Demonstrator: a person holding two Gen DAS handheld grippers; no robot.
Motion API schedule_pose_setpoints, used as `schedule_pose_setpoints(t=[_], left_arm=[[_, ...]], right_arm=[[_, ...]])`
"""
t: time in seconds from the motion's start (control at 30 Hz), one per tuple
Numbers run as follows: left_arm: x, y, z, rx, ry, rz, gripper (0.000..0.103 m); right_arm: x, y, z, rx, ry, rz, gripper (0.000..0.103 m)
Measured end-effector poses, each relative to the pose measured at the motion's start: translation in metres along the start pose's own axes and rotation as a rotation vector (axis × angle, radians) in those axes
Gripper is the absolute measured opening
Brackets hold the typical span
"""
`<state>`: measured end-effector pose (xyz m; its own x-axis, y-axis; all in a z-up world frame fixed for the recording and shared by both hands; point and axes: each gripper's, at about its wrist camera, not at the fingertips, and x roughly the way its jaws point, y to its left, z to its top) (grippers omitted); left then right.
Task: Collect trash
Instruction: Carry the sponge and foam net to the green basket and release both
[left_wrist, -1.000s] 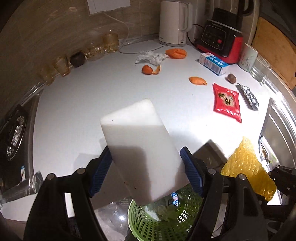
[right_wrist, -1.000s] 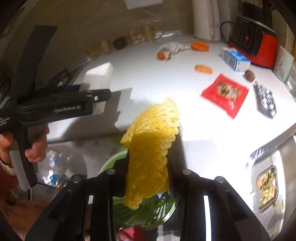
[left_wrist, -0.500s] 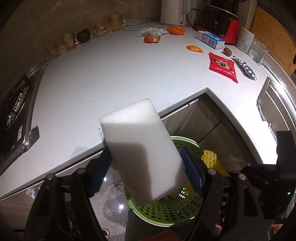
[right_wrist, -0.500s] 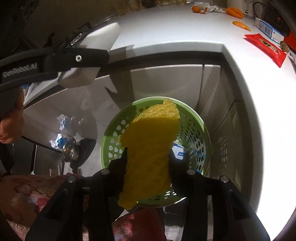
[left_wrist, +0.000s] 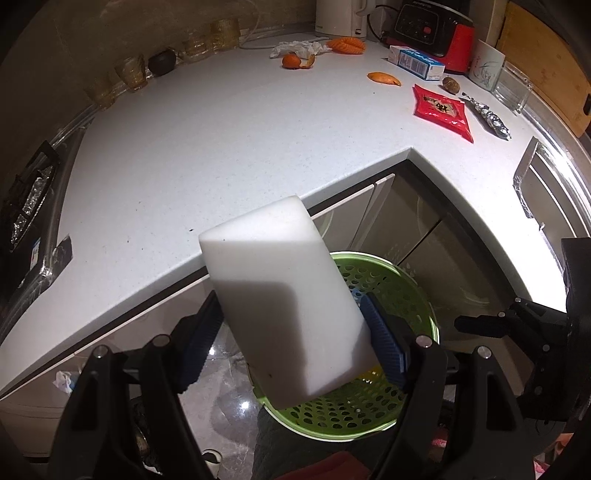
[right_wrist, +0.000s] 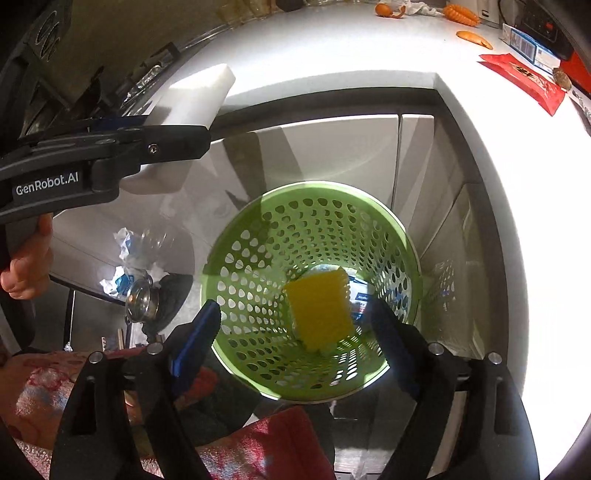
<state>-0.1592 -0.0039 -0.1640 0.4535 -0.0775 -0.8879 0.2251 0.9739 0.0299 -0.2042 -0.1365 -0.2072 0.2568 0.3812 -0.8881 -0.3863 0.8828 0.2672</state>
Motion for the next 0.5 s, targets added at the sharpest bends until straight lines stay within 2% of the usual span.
schedule_pose_setpoints(t=[0.13,0.4,0.5], left_arm=[[0.004,0.001,-0.003,-0.004,0.019,-0.018,0.073],[0.012,-0.010,-0.015,0.033,0.073,-0.087,0.075],[0.014,-0.016,-0.018,0.045,0.094,-0.109,0.083]], right_arm=[[-0.014,-0.001,-0.001,0.010,-0.025,-0.026,0.090],[-0.051,-0.005,0.001,0.046,-0.105,-0.074,0.094],[-0.064,-0.011,0.002,0.066,-0.137,-0.075,0.096]])
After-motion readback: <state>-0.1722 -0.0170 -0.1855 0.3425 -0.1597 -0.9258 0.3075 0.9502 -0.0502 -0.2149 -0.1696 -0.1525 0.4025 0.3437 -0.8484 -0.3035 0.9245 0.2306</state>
